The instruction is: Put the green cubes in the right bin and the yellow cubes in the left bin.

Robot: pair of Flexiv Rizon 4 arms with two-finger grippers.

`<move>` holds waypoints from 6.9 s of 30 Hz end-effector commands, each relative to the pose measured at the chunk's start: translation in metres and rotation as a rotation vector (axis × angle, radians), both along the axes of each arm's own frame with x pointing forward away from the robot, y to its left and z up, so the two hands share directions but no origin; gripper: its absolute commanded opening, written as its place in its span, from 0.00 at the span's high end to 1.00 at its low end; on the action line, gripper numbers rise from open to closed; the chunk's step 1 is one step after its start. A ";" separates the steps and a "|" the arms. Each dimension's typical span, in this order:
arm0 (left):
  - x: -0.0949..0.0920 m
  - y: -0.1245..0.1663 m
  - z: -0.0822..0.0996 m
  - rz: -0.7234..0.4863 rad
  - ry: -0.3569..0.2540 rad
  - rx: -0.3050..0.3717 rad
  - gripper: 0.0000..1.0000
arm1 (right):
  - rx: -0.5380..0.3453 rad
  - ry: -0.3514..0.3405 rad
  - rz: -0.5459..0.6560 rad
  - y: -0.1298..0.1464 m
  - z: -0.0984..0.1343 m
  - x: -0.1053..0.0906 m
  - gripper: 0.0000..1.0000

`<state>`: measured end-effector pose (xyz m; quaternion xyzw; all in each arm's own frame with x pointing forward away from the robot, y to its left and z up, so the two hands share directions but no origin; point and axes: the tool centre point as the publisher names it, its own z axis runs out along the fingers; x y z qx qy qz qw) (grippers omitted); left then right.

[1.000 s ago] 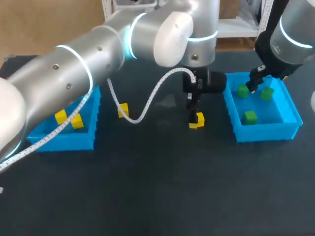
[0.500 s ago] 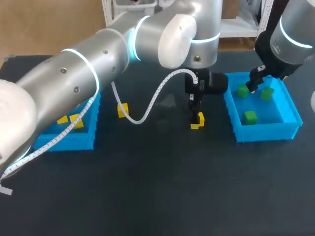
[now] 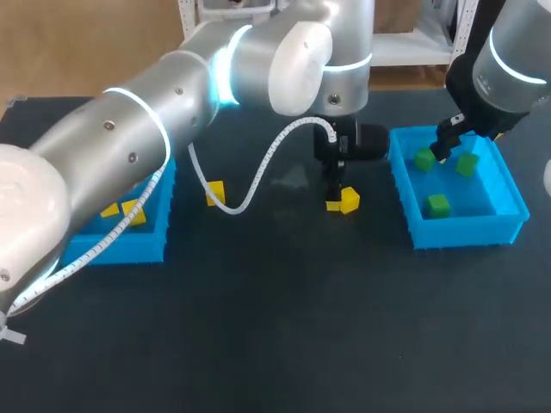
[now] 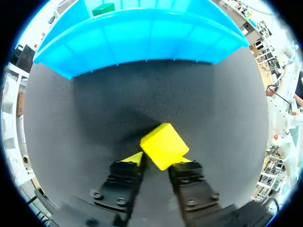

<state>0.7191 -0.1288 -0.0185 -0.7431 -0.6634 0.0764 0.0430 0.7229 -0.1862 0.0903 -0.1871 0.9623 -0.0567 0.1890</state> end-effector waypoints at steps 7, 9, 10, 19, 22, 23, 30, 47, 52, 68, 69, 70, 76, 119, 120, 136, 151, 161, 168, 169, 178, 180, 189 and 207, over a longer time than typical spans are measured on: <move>0.002 -0.004 -0.003 -0.020 0.010 0.012 0.78 | 0.000 -0.005 -0.001 0.000 0.000 -0.002 0.00; 0.003 -0.005 -0.001 -0.022 0.004 0.011 0.00 | 0.000 -0.005 -0.001 0.000 0.000 -0.002 0.00; 0.004 -0.006 0.000 -0.023 0.002 0.011 0.00 | 0.000 -0.005 -0.001 0.000 0.000 -0.002 0.00; 0.009 -0.010 0.008 -0.050 -0.026 0.011 0.00 | 0.000 -0.005 -0.001 0.000 0.000 -0.002 0.00; 0.009 -0.013 0.010 -0.059 -0.025 0.012 0.00 | 0.000 -0.005 -0.001 0.000 0.000 -0.002 0.00; 0.009 -0.014 0.010 -0.062 -0.025 0.011 0.00 | 0.000 -0.005 -0.001 0.000 0.000 -0.002 0.00; 0.009 -0.018 0.009 -0.076 -0.022 0.012 0.00 | 0.000 -0.005 -0.001 0.000 0.000 -0.002 0.00; 0.025 -0.033 0.004 -0.091 -0.015 0.040 0.00 | 0.000 -0.005 -0.001 0.000 0.000 -0.002 0.00; 0.026 -0.038 0.004 -0.081 -0.008 0.032 0.00 | 0.000 -0.005 -0.001 0.000 0.000 -0.002 0.00; 0.024 -0.024 0.005 -0.036 0.002 0.021 1.00 | 0.000 -0.005 -0.001 0.000 0.000 -0.002 0.00; 0.025 -0.023 0.007 -0.026 -0.002 0.018 1.00 | 0.000 -0.005 -0.001 0.000 0.000 -0.002 0.00; 0.027 -0.021 0.009 -0.015 -0.004 0.015 1.00 | 0.000 -0.005 -0.001 0.000 0.000 -0.002 0.00; 0.042 -0.001 0.027 0.095 -0.036 -0.016 1.00 | 0.000 -0.005 -0.001 0.000 0.000 -0.002 0.00; -0.024 0.333 0.139 0.938 -0.288 -0.033 1.00 | 0.000 -0.005 -0.001 0.000 0.000 -0.002 0.00; -0.028 0.339 0.139 0.954 -0.289 -0.033 1.00 | 0.000 -0.005 -0.001 0.000 0.000 -0.002 0.00; -0.059 0.383 0.120 1.097 -0.274 -0.015 0.00 | 0.000 -0.005 -0.001 0.000 0.000 -0.002 0.00; -0.019 0.338 0.123 1.005 -0.312 -0.151 0.00 | 0.000 -0.005 -0.001 0.000 0.000 -0.002 0.00; 0.002 0.276 0.115 0.799 -0.259 -0.206 0.00 | 0.000 -0.005 -0.001 0.000 0.000 -0.002 0.00; 0.003 0.255 0.098 0.678 -0.190 -0.187 0.00 | 0.000 -0.005 -0.001 0.000 0.000 -0.002 0.00; 0.003 0.253 0.095 0.662 -0.186 -0.177 0.00 | 0.000 -0.005 -0.001 0.000 0.000 -0.002 0.00; 0.010 0.245 0.091 0.584 -0.155 -0.115 0.00 | 0.000 -0.005 -0.001 0.000 0.000 -0.002 0.00; 0.013 0.243 0.093 0.564 -0.154 -0.099 0.00 | 0.000 -0.005 -0.001 0.000 0.000 -0.002 0.00; 0.017 0.219 0.086 0.431 -0.136 -0.060 0.00 | 0.000 -0.005 -0.001 0.000 0.000 -0.002 0.00; 0.006 0.212 0.055 0.336 -0.098 -0.056 0.00 | 0.000 -0.005 -0.001 0.000 0.000 -0.002 0.00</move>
